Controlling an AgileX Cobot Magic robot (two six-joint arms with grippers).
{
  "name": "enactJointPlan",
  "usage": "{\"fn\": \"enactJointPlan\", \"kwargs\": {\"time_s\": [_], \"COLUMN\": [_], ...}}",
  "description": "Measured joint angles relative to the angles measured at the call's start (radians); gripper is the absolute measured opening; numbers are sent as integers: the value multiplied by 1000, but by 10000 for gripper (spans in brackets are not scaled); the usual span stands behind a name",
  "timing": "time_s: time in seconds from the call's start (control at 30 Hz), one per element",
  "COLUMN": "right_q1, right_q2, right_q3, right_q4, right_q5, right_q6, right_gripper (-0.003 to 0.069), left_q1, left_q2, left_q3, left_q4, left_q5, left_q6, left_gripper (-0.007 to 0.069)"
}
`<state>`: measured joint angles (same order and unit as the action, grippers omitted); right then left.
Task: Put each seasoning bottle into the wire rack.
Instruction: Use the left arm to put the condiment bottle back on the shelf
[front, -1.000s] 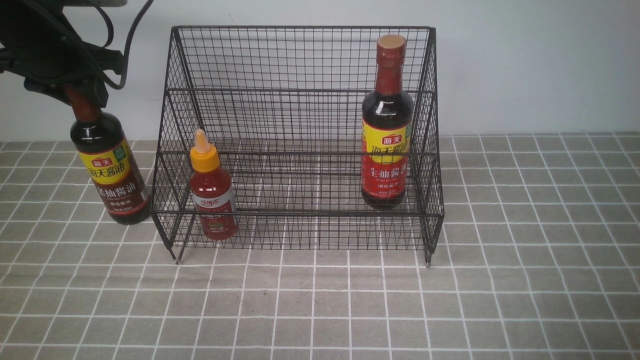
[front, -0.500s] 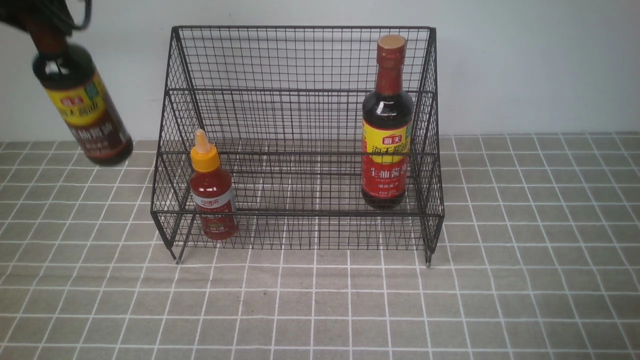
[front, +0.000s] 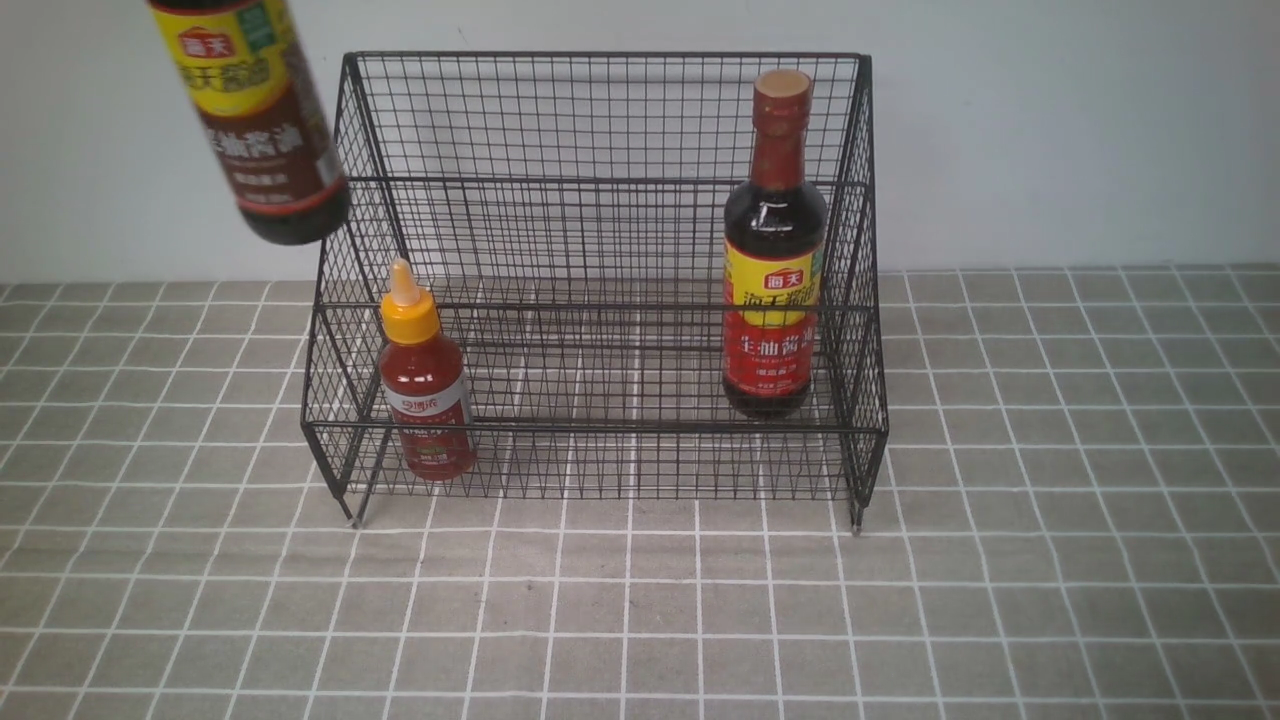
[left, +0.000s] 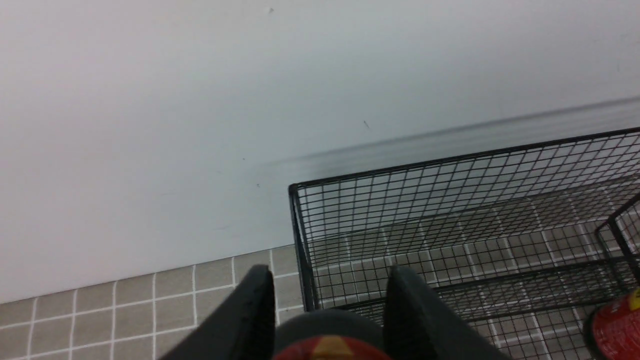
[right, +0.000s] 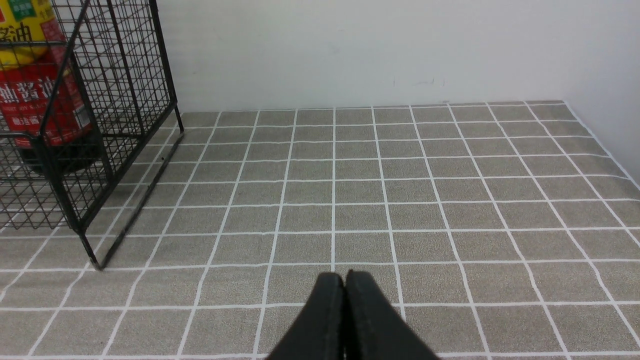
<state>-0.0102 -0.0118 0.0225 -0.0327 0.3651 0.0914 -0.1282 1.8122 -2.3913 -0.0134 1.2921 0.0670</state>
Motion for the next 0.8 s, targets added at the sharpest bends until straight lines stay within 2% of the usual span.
{"fn": "enactJointPlan", "kwargs": {"time_s": [0.23,0.8], "right_q1": [0,0], "right_q2": [0,0], "right_q3": [0,0], "right_q4": [0,-2], "right_q5": [0,0], "right_q6": [0,1], "right_gripper": [-14,-14], "left_q1": [-44,-44], "left_q2": [12,169], "left_q3": [0,0], "left_q4": [-8,-37], "left_q5": [-38,-64], "left_q6": [-1,-2], "left_gripper": [262,262]}}
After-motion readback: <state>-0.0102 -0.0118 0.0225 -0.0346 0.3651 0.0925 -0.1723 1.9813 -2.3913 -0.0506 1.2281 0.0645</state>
